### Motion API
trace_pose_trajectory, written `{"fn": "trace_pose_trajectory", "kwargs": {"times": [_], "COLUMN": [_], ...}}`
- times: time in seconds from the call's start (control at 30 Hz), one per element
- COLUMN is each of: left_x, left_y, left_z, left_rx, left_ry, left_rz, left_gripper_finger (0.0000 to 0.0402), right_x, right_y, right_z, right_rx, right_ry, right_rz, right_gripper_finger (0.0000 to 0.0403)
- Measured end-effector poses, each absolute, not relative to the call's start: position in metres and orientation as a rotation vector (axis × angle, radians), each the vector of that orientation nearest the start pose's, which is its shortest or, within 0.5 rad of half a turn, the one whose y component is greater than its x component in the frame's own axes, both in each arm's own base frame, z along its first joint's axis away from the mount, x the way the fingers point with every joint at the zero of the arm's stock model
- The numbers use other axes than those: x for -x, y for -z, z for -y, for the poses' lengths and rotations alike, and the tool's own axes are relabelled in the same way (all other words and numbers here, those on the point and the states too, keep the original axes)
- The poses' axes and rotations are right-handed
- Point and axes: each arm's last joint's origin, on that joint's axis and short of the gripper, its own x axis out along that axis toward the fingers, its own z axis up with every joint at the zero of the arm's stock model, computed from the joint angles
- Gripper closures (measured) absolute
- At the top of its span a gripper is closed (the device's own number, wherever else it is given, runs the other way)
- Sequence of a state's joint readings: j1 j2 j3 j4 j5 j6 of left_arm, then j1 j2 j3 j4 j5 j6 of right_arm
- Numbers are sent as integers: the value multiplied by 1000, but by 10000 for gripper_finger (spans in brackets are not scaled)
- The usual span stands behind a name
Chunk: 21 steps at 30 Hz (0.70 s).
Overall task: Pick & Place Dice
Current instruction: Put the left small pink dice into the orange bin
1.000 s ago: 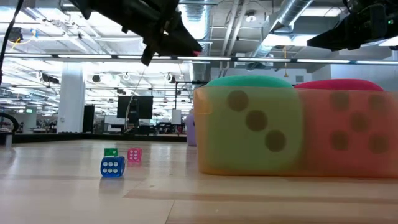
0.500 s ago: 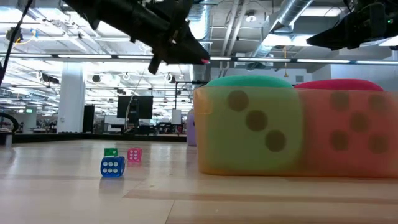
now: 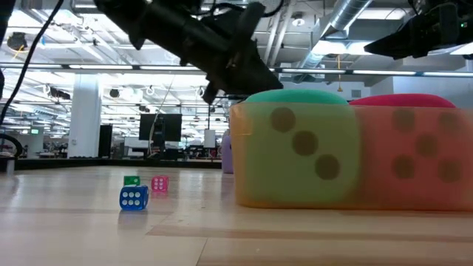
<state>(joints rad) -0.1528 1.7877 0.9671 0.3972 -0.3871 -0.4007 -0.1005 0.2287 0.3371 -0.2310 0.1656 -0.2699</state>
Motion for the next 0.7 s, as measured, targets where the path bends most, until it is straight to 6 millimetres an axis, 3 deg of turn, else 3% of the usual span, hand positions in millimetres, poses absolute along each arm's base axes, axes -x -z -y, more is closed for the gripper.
{"fn": "trace_pose_trajectory", "kwargs": {"times": [0.23,0.7], "left_x": [-373,-370], "left_y": [-178,-176], "left_z": [46,45], "left_rx": [222,207], "left_ry": [-343,-353], "left_rz": [-544,-585], "left_gripper_finger": [348,329], "right_x": [-95,-95], "right_y": [-238,-238], "right_z": [14,14], "right_rx": [272,272], "right_ry": [247,247], "right_rz": [-159,-159], "right_gripper_finger": [403,403]}}
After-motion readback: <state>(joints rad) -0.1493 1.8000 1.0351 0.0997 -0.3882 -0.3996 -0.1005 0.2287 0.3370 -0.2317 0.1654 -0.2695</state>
